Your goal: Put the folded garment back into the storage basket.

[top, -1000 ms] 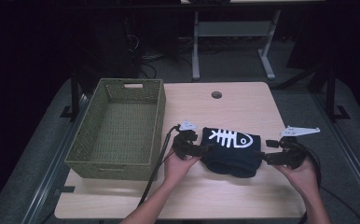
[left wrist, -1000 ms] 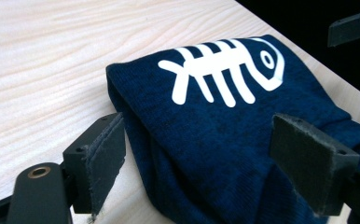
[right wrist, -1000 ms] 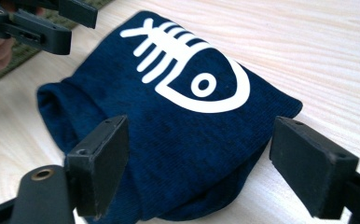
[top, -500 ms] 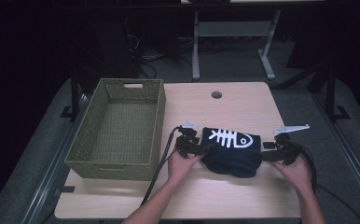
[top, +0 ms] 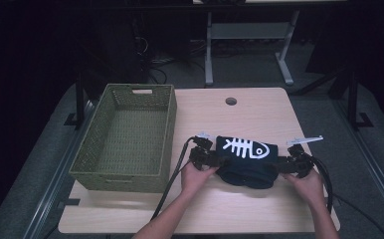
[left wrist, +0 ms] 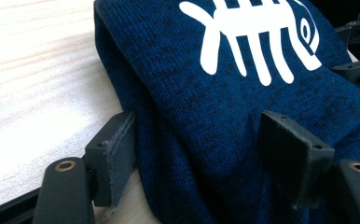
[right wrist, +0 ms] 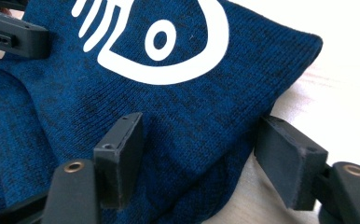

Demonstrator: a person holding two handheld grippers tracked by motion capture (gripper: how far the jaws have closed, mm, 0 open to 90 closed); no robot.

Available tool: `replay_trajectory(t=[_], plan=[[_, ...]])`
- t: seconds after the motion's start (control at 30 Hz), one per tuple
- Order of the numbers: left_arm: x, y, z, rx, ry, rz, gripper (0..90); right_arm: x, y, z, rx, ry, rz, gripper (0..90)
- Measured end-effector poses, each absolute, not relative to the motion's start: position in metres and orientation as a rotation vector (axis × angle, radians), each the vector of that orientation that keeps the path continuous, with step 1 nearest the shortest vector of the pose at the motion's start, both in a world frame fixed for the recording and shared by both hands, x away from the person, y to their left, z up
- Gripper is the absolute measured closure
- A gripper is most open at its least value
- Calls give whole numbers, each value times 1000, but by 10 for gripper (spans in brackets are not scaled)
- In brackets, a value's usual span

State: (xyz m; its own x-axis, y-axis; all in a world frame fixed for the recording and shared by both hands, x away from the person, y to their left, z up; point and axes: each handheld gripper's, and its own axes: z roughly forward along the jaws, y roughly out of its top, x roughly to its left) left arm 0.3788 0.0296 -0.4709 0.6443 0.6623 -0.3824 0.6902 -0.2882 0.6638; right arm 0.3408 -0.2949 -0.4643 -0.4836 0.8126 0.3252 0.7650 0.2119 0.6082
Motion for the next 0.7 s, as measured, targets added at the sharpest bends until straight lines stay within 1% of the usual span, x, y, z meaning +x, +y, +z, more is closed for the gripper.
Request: replay_trajectory(t=[0.13, 0.17, 0.43, 0.5, 0.7], plan=[[379, 30, -471, 2010, 1053, -43, 315, 341, -298, -465, 1587, 2380, 1140, 330], [379, 29, -471, 2011, 1049, -43, 336, 340, -297, -464, 1588, 2386, 1137, 350], [378, 29, -471, 2018, 1043, -48, 376, 341, -295, -466, 1576, 2394, 1123, 396], [377, 28, -471, 2016, 1046, -57, 396, 340, -292, -465, 1572, 2404, 1117, 455], [376, 28, -470, 2016, 1039, -74, 486, 340, -288, -465, 1551, 2417, 1100, 543]])
